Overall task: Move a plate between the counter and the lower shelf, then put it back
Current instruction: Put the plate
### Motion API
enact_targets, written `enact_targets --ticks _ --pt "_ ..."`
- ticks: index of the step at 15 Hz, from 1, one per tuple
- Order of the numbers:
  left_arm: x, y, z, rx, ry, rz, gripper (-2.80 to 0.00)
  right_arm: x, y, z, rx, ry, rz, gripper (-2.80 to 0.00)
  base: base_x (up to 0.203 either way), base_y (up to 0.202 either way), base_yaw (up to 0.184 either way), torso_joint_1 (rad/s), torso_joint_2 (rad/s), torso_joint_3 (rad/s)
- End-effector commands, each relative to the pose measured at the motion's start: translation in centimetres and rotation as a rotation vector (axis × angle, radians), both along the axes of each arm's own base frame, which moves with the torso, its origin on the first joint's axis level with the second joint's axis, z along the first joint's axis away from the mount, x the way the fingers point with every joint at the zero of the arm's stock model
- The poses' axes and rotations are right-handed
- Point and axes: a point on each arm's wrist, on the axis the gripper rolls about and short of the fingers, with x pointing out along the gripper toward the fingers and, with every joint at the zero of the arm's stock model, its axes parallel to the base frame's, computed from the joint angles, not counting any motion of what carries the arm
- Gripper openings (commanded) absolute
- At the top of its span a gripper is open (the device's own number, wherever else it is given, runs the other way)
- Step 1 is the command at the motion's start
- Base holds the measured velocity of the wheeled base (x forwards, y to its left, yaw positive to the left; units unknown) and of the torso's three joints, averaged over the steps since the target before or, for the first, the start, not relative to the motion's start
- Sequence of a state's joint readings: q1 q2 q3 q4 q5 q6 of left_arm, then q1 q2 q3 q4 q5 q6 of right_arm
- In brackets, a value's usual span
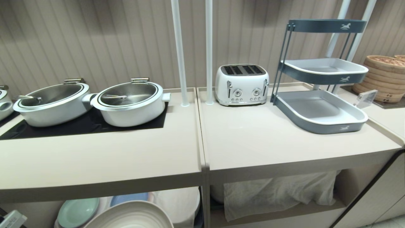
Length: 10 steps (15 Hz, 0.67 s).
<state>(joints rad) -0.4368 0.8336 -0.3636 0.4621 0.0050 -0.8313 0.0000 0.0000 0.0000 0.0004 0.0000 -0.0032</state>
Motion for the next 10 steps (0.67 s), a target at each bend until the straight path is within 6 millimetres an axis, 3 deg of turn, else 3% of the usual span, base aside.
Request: enact_targets --ticks 1,7,10 --pt "0.00 -0.01 -0.03 -0.001 0.006 0.002 -2.80 0.00 0.00 -0.01 0.000 0.001 0.000 -2.80 0.000 0.000 0.000 0.158 -0.31 -0.154" --pt "0.01 -0.03 0.01 0.001 0.004 0.000 -2.80 0.00 0.00 -0.01 -0.001 0.001 0.000 -2.80 0.000 0.000 0.000 0.140 -0.28 -0.146" --pt "0.01 -0.02 0.01 0.002 0.003 0.001 -2.80 0.00 0.00 0.00 -0.001 0.000 0.000 -2.80 0.000 0.000 0.000 0.014 -0.05 -0.014"
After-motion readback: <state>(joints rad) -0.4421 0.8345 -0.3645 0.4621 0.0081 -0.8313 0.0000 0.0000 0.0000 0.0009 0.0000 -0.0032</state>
